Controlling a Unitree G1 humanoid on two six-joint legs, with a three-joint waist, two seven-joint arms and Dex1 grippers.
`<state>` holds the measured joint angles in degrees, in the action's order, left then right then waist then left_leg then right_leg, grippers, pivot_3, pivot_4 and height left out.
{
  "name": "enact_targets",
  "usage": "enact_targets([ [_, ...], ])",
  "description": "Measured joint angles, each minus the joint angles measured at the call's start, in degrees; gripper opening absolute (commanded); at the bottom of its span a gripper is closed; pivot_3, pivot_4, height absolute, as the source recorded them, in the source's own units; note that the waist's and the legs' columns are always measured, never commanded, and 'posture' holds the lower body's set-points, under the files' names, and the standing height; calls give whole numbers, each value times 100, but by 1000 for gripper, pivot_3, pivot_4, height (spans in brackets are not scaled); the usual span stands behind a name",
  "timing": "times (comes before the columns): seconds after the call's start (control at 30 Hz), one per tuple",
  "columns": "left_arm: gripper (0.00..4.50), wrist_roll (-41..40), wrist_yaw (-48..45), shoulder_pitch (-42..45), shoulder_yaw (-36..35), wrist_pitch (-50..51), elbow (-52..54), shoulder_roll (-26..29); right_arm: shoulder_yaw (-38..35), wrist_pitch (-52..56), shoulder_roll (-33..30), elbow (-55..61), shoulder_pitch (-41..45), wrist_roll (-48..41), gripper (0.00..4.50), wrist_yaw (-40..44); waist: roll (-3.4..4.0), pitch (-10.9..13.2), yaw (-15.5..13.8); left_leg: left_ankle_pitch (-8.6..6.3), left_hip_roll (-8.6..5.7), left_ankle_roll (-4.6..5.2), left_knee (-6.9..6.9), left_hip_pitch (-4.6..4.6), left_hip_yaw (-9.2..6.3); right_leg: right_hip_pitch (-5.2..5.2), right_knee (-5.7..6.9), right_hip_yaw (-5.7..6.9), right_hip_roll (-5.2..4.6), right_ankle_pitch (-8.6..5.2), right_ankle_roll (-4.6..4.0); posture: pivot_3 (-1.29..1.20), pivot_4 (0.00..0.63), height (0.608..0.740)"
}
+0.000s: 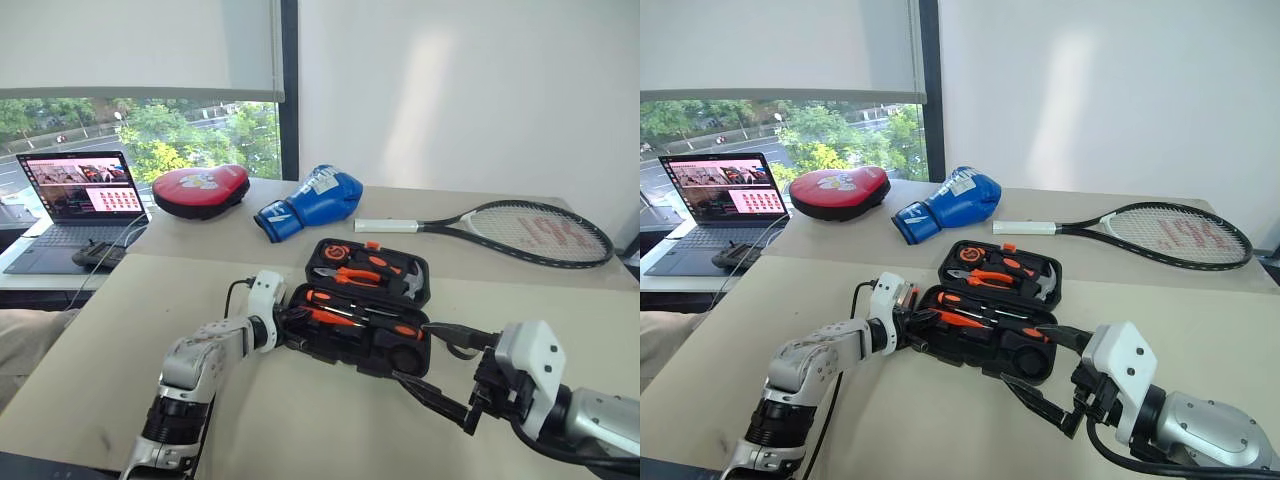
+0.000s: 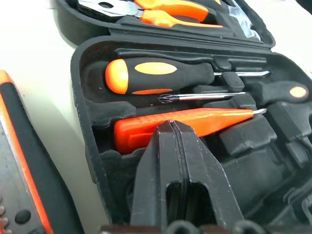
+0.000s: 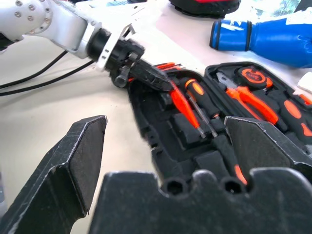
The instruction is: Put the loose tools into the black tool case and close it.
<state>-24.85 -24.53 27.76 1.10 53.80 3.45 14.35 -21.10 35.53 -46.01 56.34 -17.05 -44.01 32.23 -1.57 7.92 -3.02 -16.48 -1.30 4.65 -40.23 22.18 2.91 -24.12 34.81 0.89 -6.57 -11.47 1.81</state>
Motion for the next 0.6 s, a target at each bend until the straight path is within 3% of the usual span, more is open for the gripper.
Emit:
enact_targets([
  [0.23, 13, 5, 157, 336, -14, 380, -212, -92, -1, -1, 17, 16, -133, 8, 4500, -32, -1, 0, 2, 11, -5, 4, -1, 2, 1, -1, 1, 5, 14, 33, 52, 0, 150, 740],
  [0.6, 13, -34, 463, 664, -432, 533, -716, -528, 27, -15, 114, 45, -234, 127, 4500, -36, -1, 0, -10, 13, -6, 5, -2, 3, 0, 1, -3, 5, 5, 38, 57, 0, 150, 740],
])
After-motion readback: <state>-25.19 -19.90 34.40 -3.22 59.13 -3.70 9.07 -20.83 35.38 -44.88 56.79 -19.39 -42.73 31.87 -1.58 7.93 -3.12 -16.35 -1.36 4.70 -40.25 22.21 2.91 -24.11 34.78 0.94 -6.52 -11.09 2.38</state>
